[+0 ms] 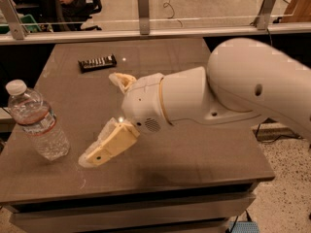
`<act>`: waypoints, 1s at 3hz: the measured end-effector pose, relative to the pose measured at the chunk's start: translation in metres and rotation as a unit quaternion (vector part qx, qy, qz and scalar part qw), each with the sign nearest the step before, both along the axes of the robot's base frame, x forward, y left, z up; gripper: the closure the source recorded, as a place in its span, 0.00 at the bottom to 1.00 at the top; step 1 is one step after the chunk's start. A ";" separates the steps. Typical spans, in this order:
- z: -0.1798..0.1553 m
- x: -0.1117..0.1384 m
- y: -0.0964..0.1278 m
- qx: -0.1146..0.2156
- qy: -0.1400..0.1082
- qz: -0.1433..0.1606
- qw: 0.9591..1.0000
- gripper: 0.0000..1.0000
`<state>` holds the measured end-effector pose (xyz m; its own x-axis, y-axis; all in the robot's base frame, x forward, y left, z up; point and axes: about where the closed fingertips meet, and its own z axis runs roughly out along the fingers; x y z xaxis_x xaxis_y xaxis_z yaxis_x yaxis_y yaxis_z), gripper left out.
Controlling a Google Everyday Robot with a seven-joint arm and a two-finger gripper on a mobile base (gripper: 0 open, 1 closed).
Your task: Move water bottle near rxbar chocolate
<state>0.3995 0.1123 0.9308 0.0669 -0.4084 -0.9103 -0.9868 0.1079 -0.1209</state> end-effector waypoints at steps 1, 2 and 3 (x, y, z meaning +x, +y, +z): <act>-0.013 0.019 0.033 0.052 -0.012 -0.002 0.999 0.00; -0.023 0.030 0.070 0.097 -0.009 0.008 0.995 0.00; -0.031 0.027 0.103 0.131 0.005 0.022 0.991 0.00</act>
Offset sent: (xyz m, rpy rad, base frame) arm 0.0467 0.1128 -0.0378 0.3113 0.0024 0.0335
